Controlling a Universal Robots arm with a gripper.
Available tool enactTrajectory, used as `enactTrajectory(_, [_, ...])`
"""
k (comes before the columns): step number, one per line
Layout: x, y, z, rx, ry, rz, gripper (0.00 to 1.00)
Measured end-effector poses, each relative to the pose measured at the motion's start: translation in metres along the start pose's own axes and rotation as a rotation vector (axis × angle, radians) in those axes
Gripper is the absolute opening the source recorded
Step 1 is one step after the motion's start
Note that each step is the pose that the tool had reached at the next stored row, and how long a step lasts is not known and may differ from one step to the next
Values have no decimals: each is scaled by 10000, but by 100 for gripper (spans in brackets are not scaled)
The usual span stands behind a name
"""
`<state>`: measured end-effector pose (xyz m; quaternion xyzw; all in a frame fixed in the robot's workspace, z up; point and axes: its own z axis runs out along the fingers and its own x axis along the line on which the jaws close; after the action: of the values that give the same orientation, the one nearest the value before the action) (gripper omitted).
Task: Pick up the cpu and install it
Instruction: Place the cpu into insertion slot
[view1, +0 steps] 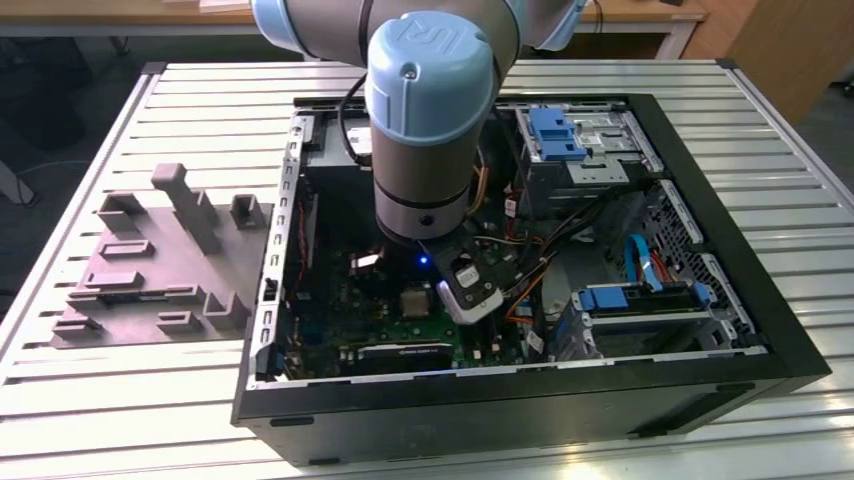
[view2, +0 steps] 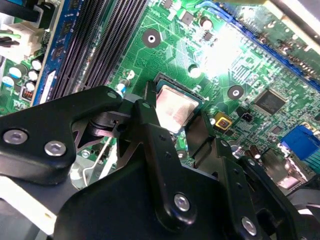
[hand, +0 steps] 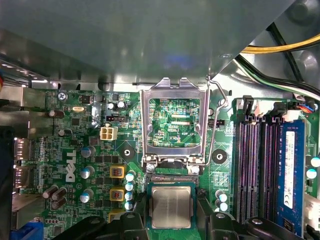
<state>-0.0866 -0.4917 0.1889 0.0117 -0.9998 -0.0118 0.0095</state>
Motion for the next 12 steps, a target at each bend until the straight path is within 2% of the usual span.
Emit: enactTrajectory(12, [0, 0, 8, 1, 0, 1, 47])
